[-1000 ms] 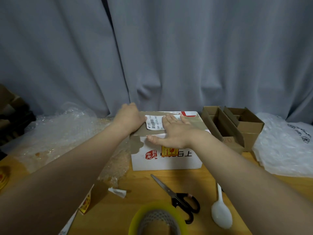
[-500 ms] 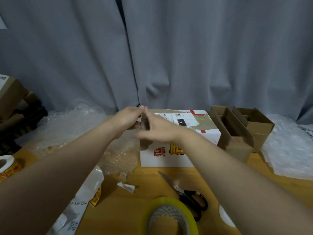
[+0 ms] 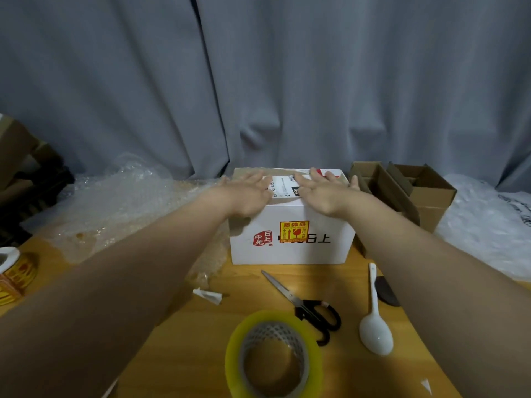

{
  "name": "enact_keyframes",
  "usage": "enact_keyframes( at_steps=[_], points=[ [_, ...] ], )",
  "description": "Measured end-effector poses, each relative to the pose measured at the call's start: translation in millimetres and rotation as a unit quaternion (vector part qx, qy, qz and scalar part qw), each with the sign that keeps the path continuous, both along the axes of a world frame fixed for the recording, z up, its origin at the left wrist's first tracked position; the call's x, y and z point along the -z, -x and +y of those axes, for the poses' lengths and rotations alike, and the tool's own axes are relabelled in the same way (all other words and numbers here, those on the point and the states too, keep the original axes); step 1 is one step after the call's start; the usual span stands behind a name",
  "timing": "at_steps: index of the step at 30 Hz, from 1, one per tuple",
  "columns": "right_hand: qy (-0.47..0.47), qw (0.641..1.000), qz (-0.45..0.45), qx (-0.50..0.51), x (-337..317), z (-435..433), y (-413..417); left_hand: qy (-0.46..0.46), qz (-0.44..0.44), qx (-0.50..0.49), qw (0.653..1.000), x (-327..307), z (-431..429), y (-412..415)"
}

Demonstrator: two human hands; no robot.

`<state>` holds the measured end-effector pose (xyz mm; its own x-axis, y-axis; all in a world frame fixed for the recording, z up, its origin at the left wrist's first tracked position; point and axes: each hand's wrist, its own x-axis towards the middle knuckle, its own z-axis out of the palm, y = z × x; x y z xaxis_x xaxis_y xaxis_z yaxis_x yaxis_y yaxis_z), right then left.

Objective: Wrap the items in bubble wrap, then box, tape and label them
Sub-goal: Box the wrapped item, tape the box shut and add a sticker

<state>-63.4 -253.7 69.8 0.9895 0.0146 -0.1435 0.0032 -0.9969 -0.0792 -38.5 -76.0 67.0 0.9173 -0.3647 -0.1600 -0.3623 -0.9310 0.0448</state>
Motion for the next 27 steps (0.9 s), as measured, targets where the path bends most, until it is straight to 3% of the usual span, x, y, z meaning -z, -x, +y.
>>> enact_keyframes(
  at_steps=[4, 7, 10, 13, 16, 20, 22, 27],
  points=[
    [-0.009, 1.0, -0.001, 0.026, -1.7, -18.1, 8.6, -0.033, -0.001, -0.019, 0.999, -2.7, 18.5, 1.8],
    [0.003, 0.998, -0.008, 0.058, -1.1, -22.8, 8.8, -0.058, -0.05, -0.028, 0.997, -6.9, 10.6, 1.0],
    [0.014, 0.998, -0.062, 0.031, 5.7, -18.4, 10.0, -0.014, -0.098, 0.01, 0.995, 0.1, -12.2, 12.5],
    [-0.04, 0.994, -0.095, 0.029, 14.2, -28.6, 17.6, 0.018, -0.086, -0.005, 0.996, 9.9, -11.6, 18.1],
    [-0.078, 0.99, -0.116, 0.03, 17.4, -40.5, 31.1, -0.014, -0.107, -0.033, 0.994, 1.1, 7.0, 21.1],
    [0.041, 0.983, -0.173, -0.039, 19.7, -38.4, 49.9, -0.018, -0.059, 0.014, 0.998, -4.2, 8.8, 37.0],
    [0.082, 0.974, -0.207, -0.049, 24.7, -36.6, 49.3, 0.005, -0.078, 0.024, 0.997, -0.4, 4.6, 31.8],
    [0.044, 0.964, -0.264, 0.006, 28.8, -34.7, 15.9, 0.084, -0.129, -0.005, 0.988, 14.9, -11.3, -9.8]
  ],
)
